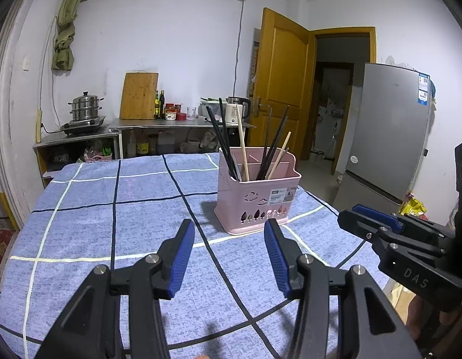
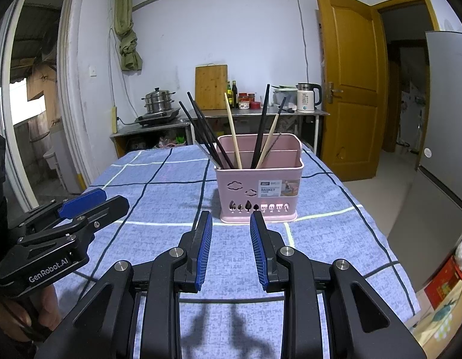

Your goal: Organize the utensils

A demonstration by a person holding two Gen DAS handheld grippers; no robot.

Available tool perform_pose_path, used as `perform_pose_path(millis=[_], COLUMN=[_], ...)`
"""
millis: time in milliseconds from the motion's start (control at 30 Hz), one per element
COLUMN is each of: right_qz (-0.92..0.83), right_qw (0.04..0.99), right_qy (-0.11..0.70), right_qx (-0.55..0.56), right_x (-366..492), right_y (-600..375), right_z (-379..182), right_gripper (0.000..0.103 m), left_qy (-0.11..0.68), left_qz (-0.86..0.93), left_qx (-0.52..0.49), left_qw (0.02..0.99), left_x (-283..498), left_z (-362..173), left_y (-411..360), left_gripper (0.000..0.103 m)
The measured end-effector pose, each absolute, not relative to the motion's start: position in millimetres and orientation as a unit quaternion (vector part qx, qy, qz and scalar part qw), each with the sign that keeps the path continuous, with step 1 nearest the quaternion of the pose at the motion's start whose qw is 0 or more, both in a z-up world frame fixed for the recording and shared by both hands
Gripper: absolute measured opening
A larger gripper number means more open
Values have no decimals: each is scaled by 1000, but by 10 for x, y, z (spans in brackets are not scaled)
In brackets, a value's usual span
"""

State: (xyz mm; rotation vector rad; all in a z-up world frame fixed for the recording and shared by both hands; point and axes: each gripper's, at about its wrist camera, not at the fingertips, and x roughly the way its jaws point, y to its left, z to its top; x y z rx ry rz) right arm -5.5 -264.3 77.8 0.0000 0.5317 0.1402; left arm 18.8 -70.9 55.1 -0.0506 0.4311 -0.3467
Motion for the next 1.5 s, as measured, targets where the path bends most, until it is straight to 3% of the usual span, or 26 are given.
perform_pose_path(millis=[1500], right_qz=[68], right_qw=[961], right_qy=[268], right_qx=[-2], right_x=[-44], right_y=[-2649], right_z=[761], right_gripper=[27], left_qy=[210], left_qz=[-165], left_qx=[-27], left_qw=[963], left_x=[151], left_z=[534], left_y=[-727], left_gripper=[51])
